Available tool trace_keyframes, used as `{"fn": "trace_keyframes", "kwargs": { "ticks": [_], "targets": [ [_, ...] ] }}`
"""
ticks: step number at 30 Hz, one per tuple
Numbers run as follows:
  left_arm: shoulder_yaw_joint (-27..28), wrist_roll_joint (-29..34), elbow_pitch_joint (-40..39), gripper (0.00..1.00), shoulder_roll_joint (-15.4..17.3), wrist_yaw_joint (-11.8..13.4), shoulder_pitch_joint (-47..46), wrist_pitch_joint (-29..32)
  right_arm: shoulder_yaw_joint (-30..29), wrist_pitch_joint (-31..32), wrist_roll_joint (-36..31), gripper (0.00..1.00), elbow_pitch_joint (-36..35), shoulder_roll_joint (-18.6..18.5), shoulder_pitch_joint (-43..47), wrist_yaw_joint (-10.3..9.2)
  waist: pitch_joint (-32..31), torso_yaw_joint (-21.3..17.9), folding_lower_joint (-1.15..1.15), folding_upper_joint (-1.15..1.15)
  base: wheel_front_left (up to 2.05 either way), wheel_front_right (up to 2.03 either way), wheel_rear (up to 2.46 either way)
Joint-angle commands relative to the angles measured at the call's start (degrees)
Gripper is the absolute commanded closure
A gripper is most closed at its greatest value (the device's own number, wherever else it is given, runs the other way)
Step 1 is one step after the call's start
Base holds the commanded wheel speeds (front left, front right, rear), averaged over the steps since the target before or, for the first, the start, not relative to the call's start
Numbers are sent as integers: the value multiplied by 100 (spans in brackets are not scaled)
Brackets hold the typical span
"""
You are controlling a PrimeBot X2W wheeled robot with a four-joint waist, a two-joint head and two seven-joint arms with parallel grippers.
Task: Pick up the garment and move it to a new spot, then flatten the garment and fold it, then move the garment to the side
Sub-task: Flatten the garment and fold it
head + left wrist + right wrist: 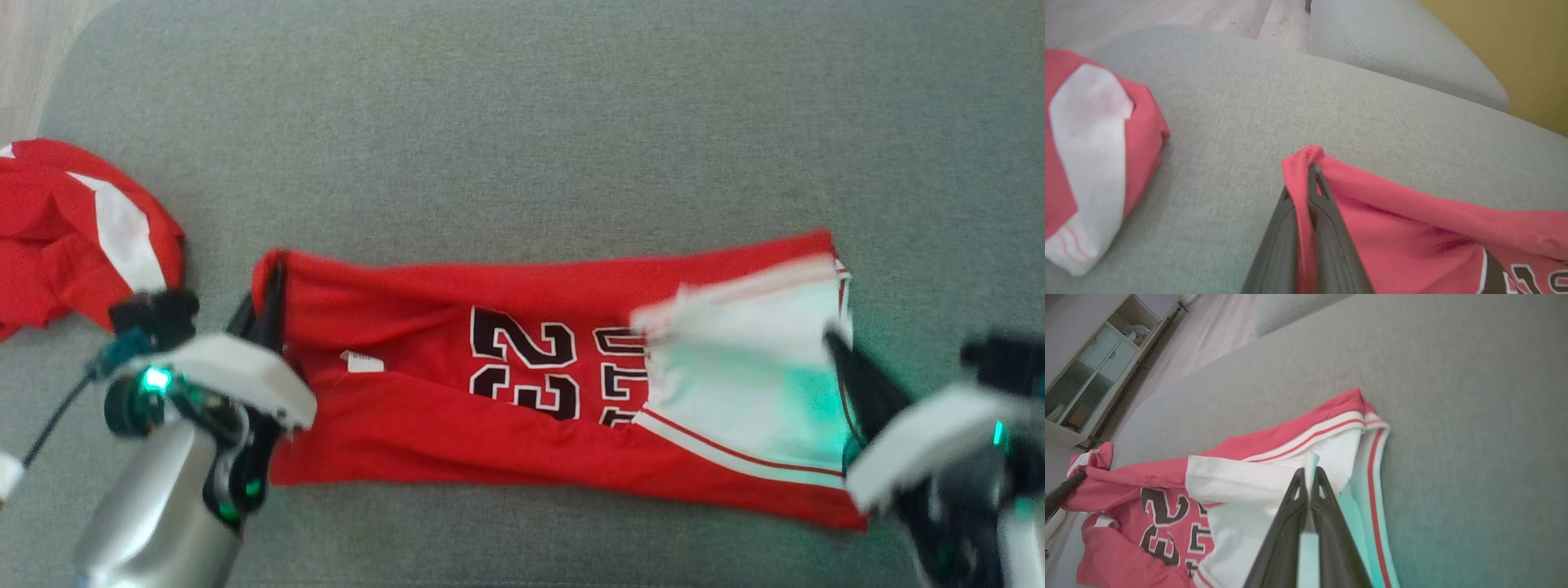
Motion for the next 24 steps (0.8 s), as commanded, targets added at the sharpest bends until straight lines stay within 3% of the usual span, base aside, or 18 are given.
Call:
{"fn": "trace_keyframes", "kwargs": {
  "ticks": [1,7,8,9,10,11,12,18,24],
  "targets": [
    [272,-45,-241,100,247,51,-61,6,46,20,16,100,-301,9,23,-4,-9,-7,1,0,0,0,0],
    [400,-288,-645,100,314,301,670,118,-61,78,228,100,-411,193,976,-4,-76,-157,1,0,0,0,0],
    [409,-332,-687,100,315,318,777,140,-28,86,301,91,-376,196,1080,-4,-88,-180,1,0,0,0,0],
    [417,-366,-725,100,319,330,876,147,8,66,375,75,-338,197,1162,-4,-102,-201,1,0,0,0,0],
    [420,-397,-755,80,321,340,963,159,40,41,455,7,-294,198,1231,-4,-111,-212,1,0,0,0,0],
    [416,-422,-786,22,317,338,1039,163,65,2,483,0,-255,199,1276,-4,-121,-222,1,0,0,0,0],
    [408,-453,-818,0,304,336,1114,169,87,-36,500,0,-207,199,1307,-4,-139,-233,1,0,0,0,0],
    [463,-339,-1084,0,216,539,1516,-274,235,-455,399,0,-169,200,1283,-4,-237,-257,1,0,0,0,0],
    [479,542,-1519,0,147,1113,1669,-1500,232,-1248,-221,0,-552,201,1027,-4,-326,-193,1,0,0,0,0]
  ]
}}
